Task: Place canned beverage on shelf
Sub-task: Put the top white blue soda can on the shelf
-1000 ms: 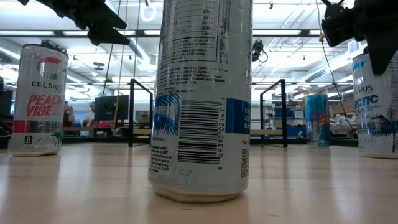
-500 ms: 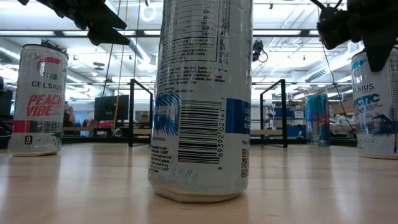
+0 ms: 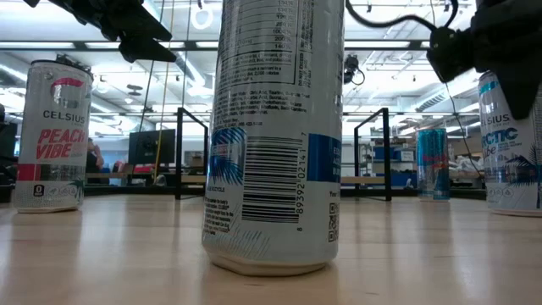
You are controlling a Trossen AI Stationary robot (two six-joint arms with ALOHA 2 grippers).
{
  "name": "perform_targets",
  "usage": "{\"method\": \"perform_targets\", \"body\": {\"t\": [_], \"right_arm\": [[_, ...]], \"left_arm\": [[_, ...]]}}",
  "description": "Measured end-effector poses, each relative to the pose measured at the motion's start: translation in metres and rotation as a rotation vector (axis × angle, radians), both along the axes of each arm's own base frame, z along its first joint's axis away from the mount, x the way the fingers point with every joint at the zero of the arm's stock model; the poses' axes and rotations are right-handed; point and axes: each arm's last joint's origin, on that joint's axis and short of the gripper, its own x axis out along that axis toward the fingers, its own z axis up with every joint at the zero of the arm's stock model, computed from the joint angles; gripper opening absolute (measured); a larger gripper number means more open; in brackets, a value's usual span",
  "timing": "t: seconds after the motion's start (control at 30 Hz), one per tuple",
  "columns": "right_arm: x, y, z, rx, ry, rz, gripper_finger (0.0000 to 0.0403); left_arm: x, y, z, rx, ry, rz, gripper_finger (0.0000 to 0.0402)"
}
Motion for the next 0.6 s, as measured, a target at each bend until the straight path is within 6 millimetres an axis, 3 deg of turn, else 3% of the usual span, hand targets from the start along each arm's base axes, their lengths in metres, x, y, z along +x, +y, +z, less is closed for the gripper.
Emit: {"method": "perform_targets", "body": {"t": [0.23,0.6], "right_arm": [[0.005,0.0017,-0.0076,-0.006,0.037,0.026,0.031],[0.0084,0.0019,-0.0075,-0.004,0.004,0.019,0.0305]], "left_arm": [[0.0,0.0,0.0,0.0,-0.001,0.0,0.0311],[-0.0001,0.0,0.0001,0.0,-0.001,0.0,0.0311]]}}
